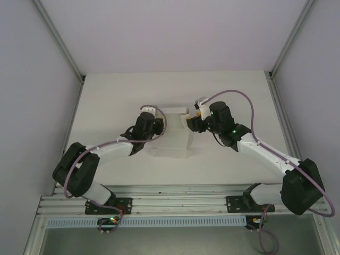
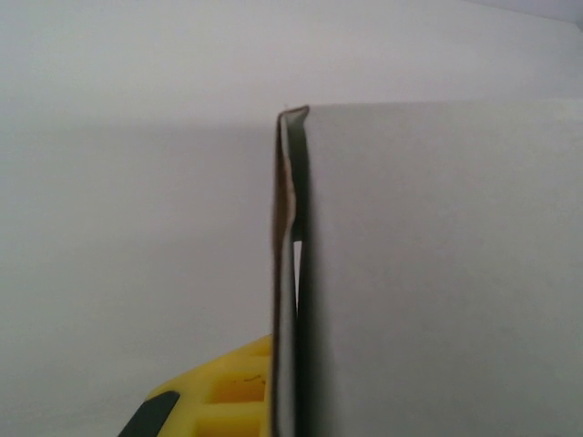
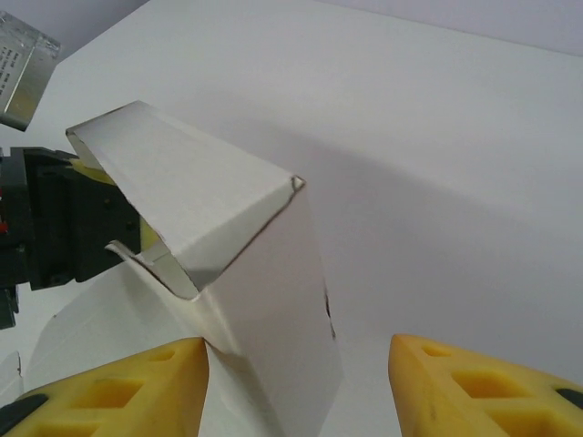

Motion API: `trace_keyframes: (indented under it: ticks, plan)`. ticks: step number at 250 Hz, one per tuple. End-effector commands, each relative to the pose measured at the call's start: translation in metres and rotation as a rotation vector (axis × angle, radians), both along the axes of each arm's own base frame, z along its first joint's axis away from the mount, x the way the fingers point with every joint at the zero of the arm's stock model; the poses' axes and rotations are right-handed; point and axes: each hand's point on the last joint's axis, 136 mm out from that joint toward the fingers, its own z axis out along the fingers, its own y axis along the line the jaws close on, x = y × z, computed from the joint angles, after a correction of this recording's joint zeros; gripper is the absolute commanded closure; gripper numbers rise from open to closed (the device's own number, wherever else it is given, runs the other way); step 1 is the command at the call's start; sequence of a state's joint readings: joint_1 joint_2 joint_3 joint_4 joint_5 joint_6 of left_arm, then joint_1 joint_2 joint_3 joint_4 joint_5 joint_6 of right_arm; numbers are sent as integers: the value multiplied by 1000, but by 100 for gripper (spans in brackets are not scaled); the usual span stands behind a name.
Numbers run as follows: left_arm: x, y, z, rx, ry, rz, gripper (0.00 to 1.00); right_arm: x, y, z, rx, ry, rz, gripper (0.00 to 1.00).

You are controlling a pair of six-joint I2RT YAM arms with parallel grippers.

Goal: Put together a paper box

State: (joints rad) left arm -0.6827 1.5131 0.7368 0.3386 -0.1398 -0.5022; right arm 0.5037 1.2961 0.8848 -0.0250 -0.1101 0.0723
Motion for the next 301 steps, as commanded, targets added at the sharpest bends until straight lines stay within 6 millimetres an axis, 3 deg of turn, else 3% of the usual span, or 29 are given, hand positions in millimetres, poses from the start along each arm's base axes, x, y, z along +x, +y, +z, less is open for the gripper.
trace_keyframes:
  ticks: [1, 41, 62, 65, 110, 129, 145, 166, 195, 222, 252, 301]
  plan:
    - [2, -7, 28, -31, -49, -6, 100, 2, 8, -6, -21, 32, 46, 45]
    - [2, -7, 33, -36, -55, -7, 100, 4, 14, -17, -21, 63, 65, 45]
    - [1, -9, 35, -41, -59, -18, 100, 10, 14, -13, -15, 45, 47, 46]
    - [0, -9, 35, -41, -59, -19, 100, 12, 15, -21, -25, 60, 44, 46]
    - [0, -11, 40, -50, -64, -14, 100, 36, 6, -23, -58, 29, -88, 59]
    - [0, -14, 41, -47, -60, -8, 100, 46, 2, -22, -97, -8, -163, 71]
    - [3, -10, 40, -10, -47, 37, 100, 55, -7, -19, -137, -50, -262, 81]
    - [6, -1, 36, 41, -8, 119, 100, 65, -28, -16, -200, -86, -436, 87]
    - [7, 26, 19, 93, 99, 315, 100, 72, -68, -14, -319, -125, -724, 93]
    - [5, 72, 1, 164, 240, 539, 100, 68, -102, -11, -463, -154, -921, 93]
    - [-2, 116, -14, 170, 317, 709, 100, 57, -128, -5, -552, -206, -1043, 96]
    - [-15, 160, -6, 239, 316, 864, 100, 46, -150, 1, -634, -243, -1125, 97]
